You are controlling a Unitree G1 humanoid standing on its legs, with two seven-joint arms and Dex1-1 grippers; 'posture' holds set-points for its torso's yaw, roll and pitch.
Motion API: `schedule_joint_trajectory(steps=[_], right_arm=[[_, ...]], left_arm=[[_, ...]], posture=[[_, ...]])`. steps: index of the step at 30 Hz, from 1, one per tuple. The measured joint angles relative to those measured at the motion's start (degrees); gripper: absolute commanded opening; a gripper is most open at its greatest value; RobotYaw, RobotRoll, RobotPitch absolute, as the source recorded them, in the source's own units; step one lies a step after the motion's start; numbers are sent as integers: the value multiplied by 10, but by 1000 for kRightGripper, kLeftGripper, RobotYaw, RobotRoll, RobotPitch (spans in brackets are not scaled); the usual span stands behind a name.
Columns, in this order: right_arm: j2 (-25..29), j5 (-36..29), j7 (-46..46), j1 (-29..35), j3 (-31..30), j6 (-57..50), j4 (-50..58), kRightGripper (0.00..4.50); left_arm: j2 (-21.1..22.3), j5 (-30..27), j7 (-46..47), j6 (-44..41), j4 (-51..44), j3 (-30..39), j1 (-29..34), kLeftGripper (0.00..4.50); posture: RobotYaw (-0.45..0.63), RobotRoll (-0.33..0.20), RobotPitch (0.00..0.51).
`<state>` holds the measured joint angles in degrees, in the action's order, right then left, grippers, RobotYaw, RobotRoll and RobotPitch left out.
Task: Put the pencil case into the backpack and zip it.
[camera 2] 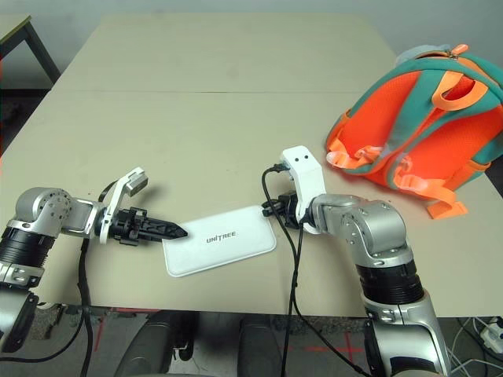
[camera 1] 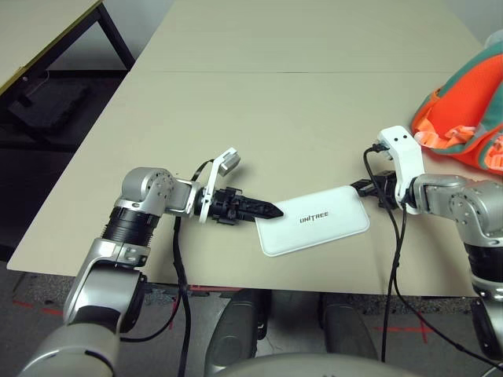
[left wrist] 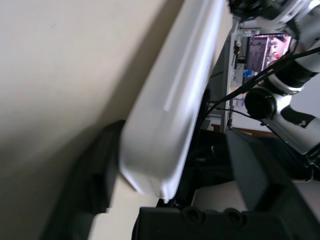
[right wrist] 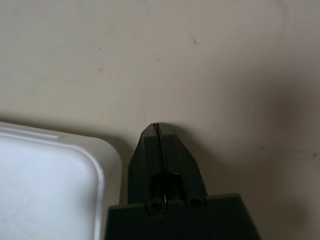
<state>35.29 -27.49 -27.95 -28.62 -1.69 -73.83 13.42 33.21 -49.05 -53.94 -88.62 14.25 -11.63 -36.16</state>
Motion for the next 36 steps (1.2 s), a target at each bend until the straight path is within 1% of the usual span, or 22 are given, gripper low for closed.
schedule_joint_trajectory(steps=[4, 5, 8, 13, 15, 18, 19, 20, 23, 25, 27, 29, 31, 32, 33, 36], right_arm=[[-5, 1, 0, -1, 0, 0, 2, 0], [-6, 1, 1, -1, 0, 0, 3, 0], [-8, 4, 3, -1, 0, -2, 5, 0], [-11, 4, 3, -1, 2, -5, 7, 0], [-9, 2, 0, 0, 11, -3, 17, 0], [-2, -10, -7, 3, 43, 2, 41, 0], [2, -14, -9, 3, 58, 2, 52, 443], [12, -18, -10, 4, 70, 2, 63, 626], [47, -21, -9, 10, 112, -5, 99, 1501], [67, -22, -2, 18, 153, -25, 125, 2146], [87, -21, 6, 24, 187, -47, 148, 2694], [101, -16, 23, 25, 222, -71, 175, 3367], [99, -2, 52, 15, 255, -95, 196, 3928], [90, 13, 74, 2, 272, -110, 202, 4268], [83, 24, 90, -7, 284, -117, 207, 4493], [74, 59, 135, -27, 305, -132, 224, 4500]], left_arm=[[3, 6, -5, -2, 0, -18, 5, 2118], [4, 3, -16, -10, 0, -26, 11, 1919], [4, -2, -34, -11, -1, -38, 18, 1748], [3, 0, -50, 18, -1, -50, 17, 1648], [4, 3, -57, 40, -2, -52, 16, 1551], [10, 15, -68, 84, -14, -49, 11, 1521], [16, 21, -72, 102, -20, -48, 6, 1510], [21, 24, -76, 118, -24, -45, -3, 1499], [56, 39, -84, 155, -33, -31, -24, 1464], [81, 50, -84, 172, -32, -15, -34, 1464], [99, 64, -82, 187, -31, 1, -38, 1459], [107, 79, -79, 207, -27, 14, -40, 1445], [103, 89, -66, 224, -9, 30, -45, 1440], [95, 96, -51, 230, 5, 44, -52, 1440], [89, 101, -39, 236, 14, 53, -59, 1439], [71, 119, -7, 250, 41, 75, -79, 1438]], posture=[[14, 0, 172], [14, 0, 174], [13, 0, 178], [18, 0, 183], [20, 0, 186], [29, 0, 191], [32, 0, 192], [36, 0, 193], [33, 0, 196], [18, 0, 201], [0, 0, 206], [-13, 0, 208], [-28, 0, 211], [-37, 0, 213], [-43, 0, 213], [-60, 0, 207]])
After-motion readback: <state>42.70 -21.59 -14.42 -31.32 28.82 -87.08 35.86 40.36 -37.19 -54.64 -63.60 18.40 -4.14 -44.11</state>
